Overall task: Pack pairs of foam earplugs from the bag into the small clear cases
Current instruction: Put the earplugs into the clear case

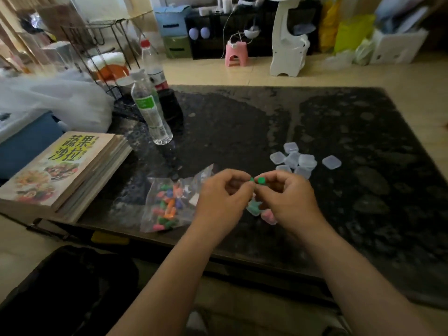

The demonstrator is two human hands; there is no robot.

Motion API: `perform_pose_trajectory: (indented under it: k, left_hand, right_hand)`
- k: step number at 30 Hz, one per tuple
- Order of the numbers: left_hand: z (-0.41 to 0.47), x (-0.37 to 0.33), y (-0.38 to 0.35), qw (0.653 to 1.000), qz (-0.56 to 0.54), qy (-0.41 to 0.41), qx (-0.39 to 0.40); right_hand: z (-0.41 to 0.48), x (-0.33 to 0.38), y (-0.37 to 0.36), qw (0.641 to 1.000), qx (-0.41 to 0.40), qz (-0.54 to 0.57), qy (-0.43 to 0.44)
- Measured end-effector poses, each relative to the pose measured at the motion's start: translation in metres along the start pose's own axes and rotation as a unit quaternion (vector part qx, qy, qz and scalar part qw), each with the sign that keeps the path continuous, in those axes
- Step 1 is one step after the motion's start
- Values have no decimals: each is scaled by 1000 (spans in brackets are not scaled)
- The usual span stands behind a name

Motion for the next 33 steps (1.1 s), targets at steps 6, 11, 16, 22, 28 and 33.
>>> perform_pose_trajectory:
  k: [6, 11, 16, 22, 28, 33]
  left_hand:
    - [3, 7, -46, 976, -165, 137, 32]
    - [6, 1, -70, 951, -248, 182, 36]
    - [6, 0, -87, 957, -194, 198, 87]
    - [0, -9, -97, 956, -197, 191, 99]
    - [3, -17, -100, 980, -118, 146, 70]
    - [20, -21, -90, 984, -126, 128, 15]
  right_hand:
    - [-8, 3, 38, 999, 0, -14, 29]
    - [-9, 7, 62, 981, 11, -161, 107]
    - [-12, 14, 75, 966, 9, -211, 152]
    - [-10, 13, 86, 948, -2, -263, 178]
    - [-4, 9, 88, 930, 10, -324, 172]
    - [0, 6, 104, 947, -54, -287, 134]
Point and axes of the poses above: each hand's wrist, its own z-axis towards the middle knuckle, its own y-axis out of the back of the hand, x = y × z, the point moved 7 cm from there along z, towards the middle knuckle, and after that the axes turned 12 degrees about y, right-handed, at the moved point
